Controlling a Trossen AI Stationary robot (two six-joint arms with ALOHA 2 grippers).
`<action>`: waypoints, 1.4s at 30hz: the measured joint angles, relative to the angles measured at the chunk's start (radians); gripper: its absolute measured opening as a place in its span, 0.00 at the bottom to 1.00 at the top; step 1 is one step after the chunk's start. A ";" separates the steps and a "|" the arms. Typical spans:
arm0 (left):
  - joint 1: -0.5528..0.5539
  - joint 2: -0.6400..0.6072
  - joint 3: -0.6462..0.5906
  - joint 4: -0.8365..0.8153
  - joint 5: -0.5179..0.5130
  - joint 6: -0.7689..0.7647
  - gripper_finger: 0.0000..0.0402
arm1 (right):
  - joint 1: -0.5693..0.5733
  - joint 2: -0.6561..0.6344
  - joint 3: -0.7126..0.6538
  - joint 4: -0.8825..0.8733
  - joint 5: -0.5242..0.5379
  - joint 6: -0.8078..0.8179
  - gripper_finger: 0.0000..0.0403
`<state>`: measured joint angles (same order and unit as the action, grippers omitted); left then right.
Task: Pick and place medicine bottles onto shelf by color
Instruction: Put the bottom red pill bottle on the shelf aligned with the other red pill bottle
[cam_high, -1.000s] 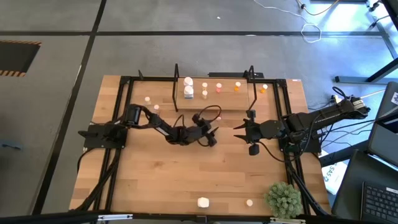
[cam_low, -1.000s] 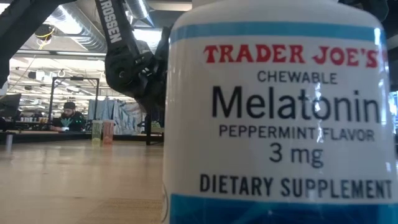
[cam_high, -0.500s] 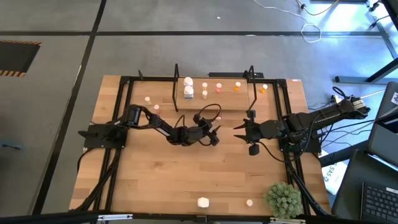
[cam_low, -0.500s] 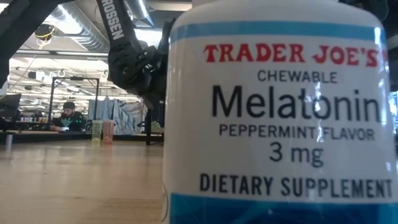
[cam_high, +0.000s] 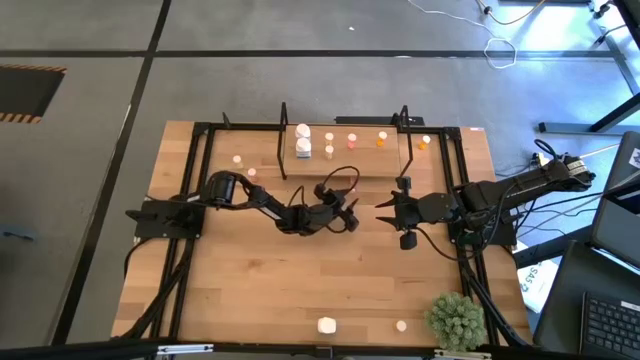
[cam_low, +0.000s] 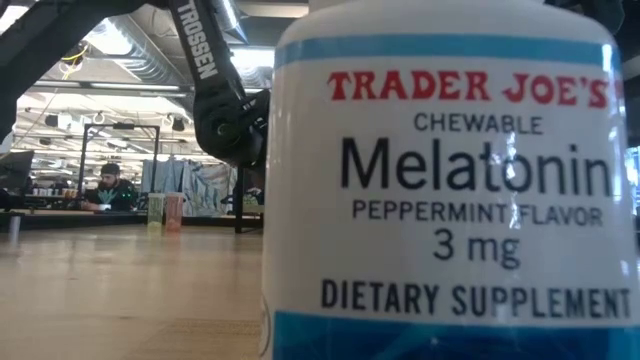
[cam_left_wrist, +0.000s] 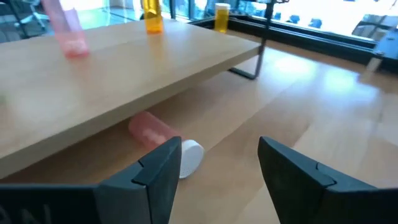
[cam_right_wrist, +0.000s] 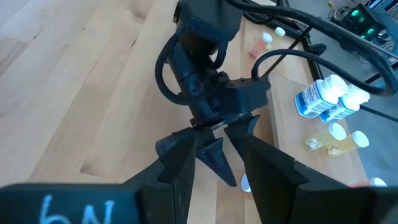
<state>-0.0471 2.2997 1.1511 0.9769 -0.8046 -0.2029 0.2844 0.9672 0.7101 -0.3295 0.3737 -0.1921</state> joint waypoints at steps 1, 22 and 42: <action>0.000 0.000 0.000 -0.003 -0.006 0.000 0.52 | 0.000 0.000 0.000 0.000 0.000 0.000 0.34; -0.005 0.001 0.000 -0.020 -0.057 -0.053 0.52 | 0.000 0.000 0.000 0.003 0.000 0.000 0.34; 0.021 0.000 -0.002 -0.108 0.011 -0.288 0.63 | 0.000 0.000 0.000 0.003 0.000 0.000 0.34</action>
<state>-0.0260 2.3001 1.1496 0.8685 -0.7934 -0.4911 0.2844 0.9672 0.7101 -0.3263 0.3737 -0.1921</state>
